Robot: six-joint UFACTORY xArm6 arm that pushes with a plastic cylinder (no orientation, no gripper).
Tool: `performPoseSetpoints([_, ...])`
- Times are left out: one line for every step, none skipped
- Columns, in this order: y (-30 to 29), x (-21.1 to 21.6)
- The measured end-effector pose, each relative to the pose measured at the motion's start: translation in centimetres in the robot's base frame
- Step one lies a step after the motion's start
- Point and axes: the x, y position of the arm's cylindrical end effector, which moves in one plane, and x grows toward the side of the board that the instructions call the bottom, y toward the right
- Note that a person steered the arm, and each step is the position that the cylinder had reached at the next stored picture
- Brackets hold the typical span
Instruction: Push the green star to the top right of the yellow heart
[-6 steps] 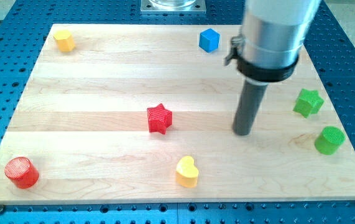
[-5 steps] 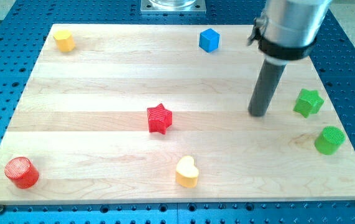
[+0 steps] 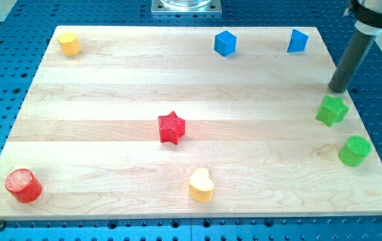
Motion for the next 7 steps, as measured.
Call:
performPoseSetpoints([1.4,0.4])
performPoseSetpoints([1.5,2.7])
performPoseSetpoints([-0.2,4.8])
performPoseSetpoints([-3.6,7.1])
performPoseSetpoints([-6.2,7.3])
performPoseSetpoints([-8.5,7.6])
performPoseSetpoints([-10.8,9.6])
